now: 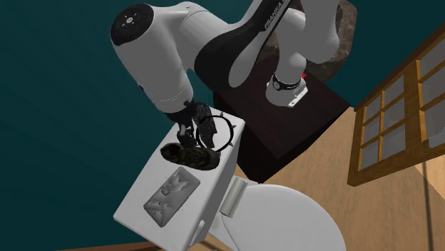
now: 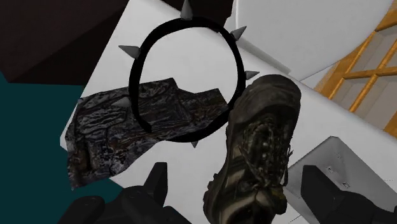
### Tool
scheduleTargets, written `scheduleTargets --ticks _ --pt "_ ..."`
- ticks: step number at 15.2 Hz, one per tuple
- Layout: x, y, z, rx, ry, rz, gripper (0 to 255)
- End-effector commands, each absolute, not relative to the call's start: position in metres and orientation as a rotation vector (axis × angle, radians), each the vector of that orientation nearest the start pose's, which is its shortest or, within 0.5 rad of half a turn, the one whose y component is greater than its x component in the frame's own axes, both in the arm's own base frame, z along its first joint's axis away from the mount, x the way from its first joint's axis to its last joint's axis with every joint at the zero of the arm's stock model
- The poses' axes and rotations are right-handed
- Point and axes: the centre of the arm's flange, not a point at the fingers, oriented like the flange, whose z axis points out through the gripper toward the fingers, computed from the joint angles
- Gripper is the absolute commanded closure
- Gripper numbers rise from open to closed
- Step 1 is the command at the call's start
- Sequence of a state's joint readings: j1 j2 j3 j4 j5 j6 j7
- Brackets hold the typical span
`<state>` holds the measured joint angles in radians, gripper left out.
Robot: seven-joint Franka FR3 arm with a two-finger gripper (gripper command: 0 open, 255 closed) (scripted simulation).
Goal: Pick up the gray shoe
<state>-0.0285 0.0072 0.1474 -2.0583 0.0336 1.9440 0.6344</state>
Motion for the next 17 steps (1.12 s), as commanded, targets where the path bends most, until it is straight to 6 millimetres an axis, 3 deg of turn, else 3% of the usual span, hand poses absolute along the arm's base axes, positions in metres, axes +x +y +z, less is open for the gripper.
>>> scheduleTargets --ticks 1,4,11,14,15,17 --pt "0.555 0.069 0.401 -3.022 0.890 0.220 0" --pt "0.589 0.071 0.377 -2.994 0.980 0.254 0" --pt "0.589 0.071 0.340 -2.994 0.980 0.254 0" --pt "0.589 0.071 0.337 -2.994 0.980 0.254 0" --pt "0.589 0.071 0.337 -2.994 0.980 0.254 255" --pt "0.589 0.071 0.337 -2.994 0.980 0.254 255"
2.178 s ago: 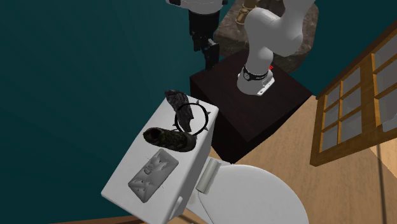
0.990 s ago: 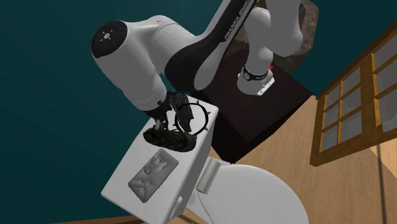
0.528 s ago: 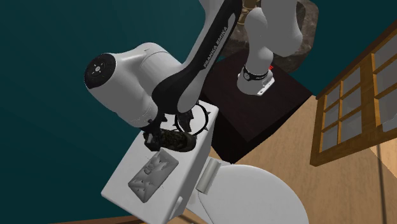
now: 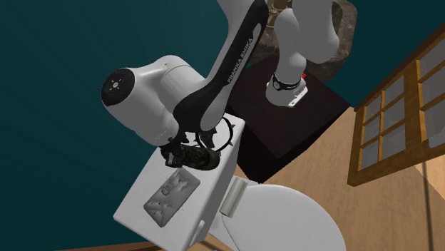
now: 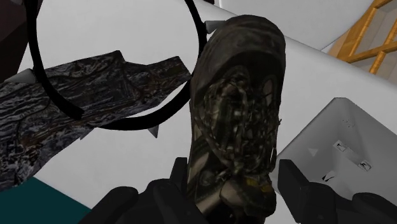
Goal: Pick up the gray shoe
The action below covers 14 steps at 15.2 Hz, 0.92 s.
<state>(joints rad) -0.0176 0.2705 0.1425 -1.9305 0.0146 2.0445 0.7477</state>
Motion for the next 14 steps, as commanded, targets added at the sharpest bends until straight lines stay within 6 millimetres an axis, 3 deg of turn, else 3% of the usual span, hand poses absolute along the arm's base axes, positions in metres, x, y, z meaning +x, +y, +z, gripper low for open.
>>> scheduleTargets --ticks 1,7,14 --pt "0.589 0.071 0.337 -2.994 0.980 0.254 255" --pt "0.589 0.071 0.337 -2.994 0.980 0.254 255" --pt "0.589 0.071 0.374 -2.994 0.980 0.254 255"
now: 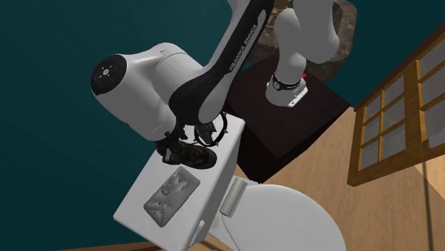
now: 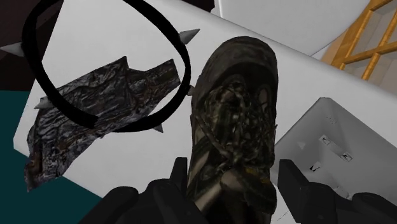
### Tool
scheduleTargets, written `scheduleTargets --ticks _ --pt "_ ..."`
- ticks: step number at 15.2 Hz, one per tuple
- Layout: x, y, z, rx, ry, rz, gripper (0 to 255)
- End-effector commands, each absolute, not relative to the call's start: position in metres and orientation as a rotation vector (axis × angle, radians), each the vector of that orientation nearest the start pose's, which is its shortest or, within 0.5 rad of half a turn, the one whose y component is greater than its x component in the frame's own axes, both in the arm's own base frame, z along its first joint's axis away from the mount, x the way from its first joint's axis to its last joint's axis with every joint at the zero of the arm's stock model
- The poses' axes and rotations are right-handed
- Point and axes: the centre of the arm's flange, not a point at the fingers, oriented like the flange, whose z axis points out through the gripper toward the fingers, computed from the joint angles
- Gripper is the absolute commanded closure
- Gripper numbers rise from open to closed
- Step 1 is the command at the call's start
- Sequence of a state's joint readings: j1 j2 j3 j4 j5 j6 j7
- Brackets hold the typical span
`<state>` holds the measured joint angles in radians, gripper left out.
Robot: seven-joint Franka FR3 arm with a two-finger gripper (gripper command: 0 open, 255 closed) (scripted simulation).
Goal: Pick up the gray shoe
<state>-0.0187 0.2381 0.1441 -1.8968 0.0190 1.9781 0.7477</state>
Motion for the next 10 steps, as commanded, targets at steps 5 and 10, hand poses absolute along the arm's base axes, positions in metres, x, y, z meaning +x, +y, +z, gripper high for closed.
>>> scheduleTargets --ticks 5,10 --pt "0.589 0.071 0.400 -2.994 0.980 0.254 255" --pt "0.589 0.071 0.417 -2.994 0.980 0.254 255"
